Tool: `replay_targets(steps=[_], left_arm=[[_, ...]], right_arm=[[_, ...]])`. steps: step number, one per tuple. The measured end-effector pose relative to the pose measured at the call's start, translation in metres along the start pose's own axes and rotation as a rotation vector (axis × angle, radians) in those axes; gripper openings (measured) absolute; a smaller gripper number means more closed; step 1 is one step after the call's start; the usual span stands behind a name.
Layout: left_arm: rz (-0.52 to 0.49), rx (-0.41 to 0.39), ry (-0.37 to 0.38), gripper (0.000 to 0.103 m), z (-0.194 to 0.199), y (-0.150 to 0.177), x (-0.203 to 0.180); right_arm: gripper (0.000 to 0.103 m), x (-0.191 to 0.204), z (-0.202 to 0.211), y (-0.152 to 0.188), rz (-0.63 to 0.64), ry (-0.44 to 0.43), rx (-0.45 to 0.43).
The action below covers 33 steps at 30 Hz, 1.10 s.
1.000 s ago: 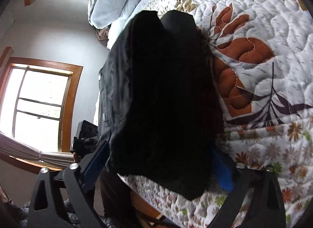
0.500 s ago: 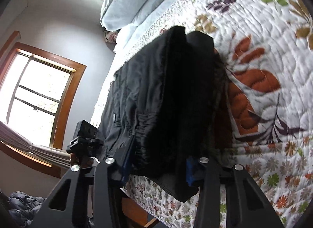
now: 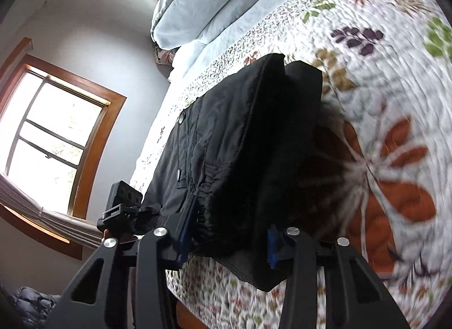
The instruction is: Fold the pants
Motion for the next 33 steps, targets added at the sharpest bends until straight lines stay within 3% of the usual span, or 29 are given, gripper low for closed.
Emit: replay_targets(steps=[14, 33], left_arm=[[-0.009, -0.082, -0.033, 0.065, 0.014, -0.071, 0.003], [-0.019, -0.130, -0.045, 0.069, 0.038, -0.129, 0.031]], right_arm=[[0.042, -0.012, -0.052, -0.066, 0.004, 0.003, 0.012], [0.042, -0.024, -0.111, -0.128, 0.002, -0.012, 0.028]])
Point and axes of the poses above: each gripper's, at about its wrist camera, not at the fingertips, and z roughly against the way its jaws point, x to its left, y to its underside, the point moved 6 cm from there along -z, roughly the way its jaws point, and after that the axes turned 7 degrees about z, right-handed, at the moved point
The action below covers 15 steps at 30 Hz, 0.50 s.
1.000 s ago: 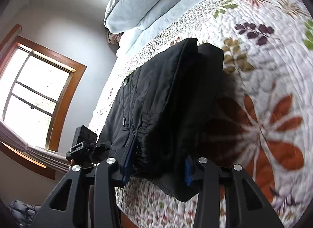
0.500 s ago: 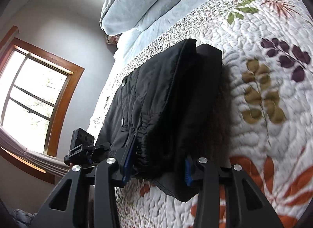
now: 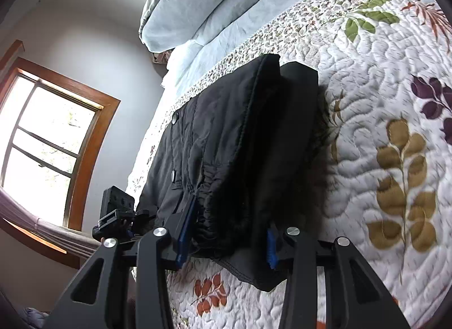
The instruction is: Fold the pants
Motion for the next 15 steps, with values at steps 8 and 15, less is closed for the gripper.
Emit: replay_targets(steps=[8, 15], left_arm=[[-0.021, 0.000, -0.005, 0.073, -0.001, -0.001, 0.000], [-0.031, -0.017, -0.005, 0.075, -0.003, 0.005, -0.008]], right_arm=[[0.043, -0.011, -0.002, 0.005, -0.018, -0.021, -0.012], [0.044, -0.023, 0.003, 0.016, -0.037, -0.037, -0.018]])
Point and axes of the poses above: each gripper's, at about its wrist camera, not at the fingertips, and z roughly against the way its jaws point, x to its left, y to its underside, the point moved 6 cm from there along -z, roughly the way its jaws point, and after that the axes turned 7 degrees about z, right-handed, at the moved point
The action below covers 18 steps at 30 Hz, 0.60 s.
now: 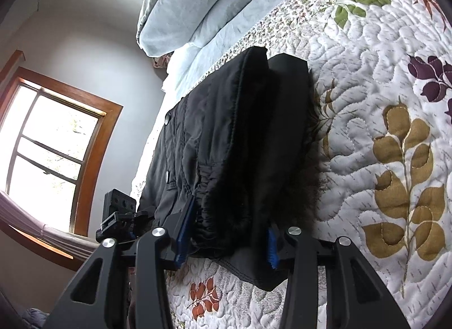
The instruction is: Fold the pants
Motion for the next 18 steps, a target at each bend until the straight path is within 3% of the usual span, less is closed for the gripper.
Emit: replay_targets(steps=[18], left_arm=[[-0.037, -0.048, -0.049, 0.077, 0.003, 0.010, -0.011]], right_arm=[[0.045, 0.002, -0.006, -0.006, -0.007, 0.006, 0.004]])
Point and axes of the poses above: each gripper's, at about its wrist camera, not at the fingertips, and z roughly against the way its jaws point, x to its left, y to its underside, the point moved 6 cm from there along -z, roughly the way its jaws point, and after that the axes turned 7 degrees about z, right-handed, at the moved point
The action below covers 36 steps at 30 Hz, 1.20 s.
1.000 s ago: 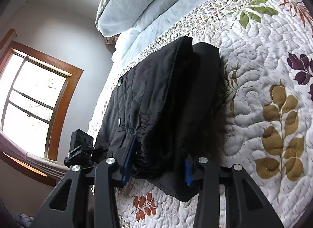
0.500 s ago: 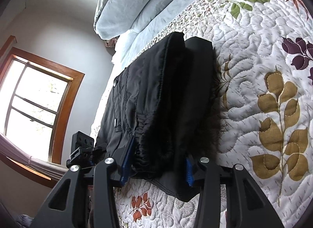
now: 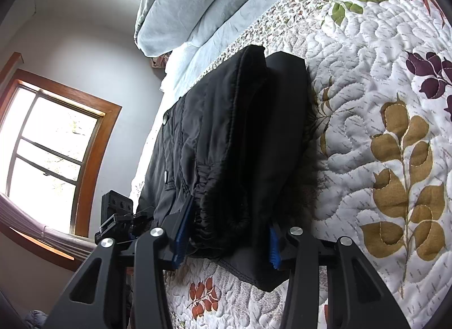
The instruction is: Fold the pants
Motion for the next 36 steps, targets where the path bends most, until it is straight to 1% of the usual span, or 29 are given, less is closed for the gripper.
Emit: replay_targets(steps=[3, 8, 11, 13, 16, 20, 25, 27, 30, 33, 36], left_arm=[[-0.029, -0.021, -0.020, 0.077, 0.001, 0.002, -0.004], [-0.054, -0.038, -0.028, 0.078, 0.001, 0.003, -0.005], [-0.071, -0.043, -0.026, 0.079, 0.001, 0.003, -0.005], [-0.075, -0.043, -0.024, 0.079, 0.001, 0.004, -0.005], [-0.094, -0.050, -0.033, 0.080, 0.004, 0.005, -0.007], [-0.135, -0.087, -0.090, 0.085, 0.011, 0.009, -0.009], [-0.192, -0.152, -0.175, 0.086, 0.028, 0.017, -0.015], [-0.226, -0.195, -0.214, 0.086, 0.040, 0.022, -0.019], [-0.294, -0.251, -0.257, 0.090, 0.055, 0.030, -0.030], [-0.367, -0.304, -0.288, 0.091, 0.073, 0.044, -0.045], [-0.392, -0.332, -0.290, 0.091, 0.086, 0.057, -0.057]], right_arm=[[0.045, 0.002, -0.001, 0.000, 0.011, 0.007, 0.006], [0.046, 0.001, -0.003, -0.001, 0.019, 0.008, 0.015], [0.050, -0.002, -0.004, 0.000, 0.007, -0.001, 0.016], [0.060, -0.006, -0.006, 0.001, -0.002, -0.001, 0.014], [0.063, -0.009, -0.005, 0.003, -0.017, -0.015, 0.002], [0.067, -0.006, 0.000, 0.008, -0.006, 0.011, -0.003], [0.069, -0.008, 0.017, 0.016, -0.016, 0.021, -0.020], [0.069, -0.008, 0.026, 0.021, -0.015, 0.035, -0.025], [0.069, -0.006, 0.042, 0.031, -0.007, 0.075, -0.031], [0.069, -0.003, 0.060, 0.045, -0.017, 0.104, -0.052], [0.069, 0.006, 0.076, 0.055, -0.006, 0.129, -0.077]])
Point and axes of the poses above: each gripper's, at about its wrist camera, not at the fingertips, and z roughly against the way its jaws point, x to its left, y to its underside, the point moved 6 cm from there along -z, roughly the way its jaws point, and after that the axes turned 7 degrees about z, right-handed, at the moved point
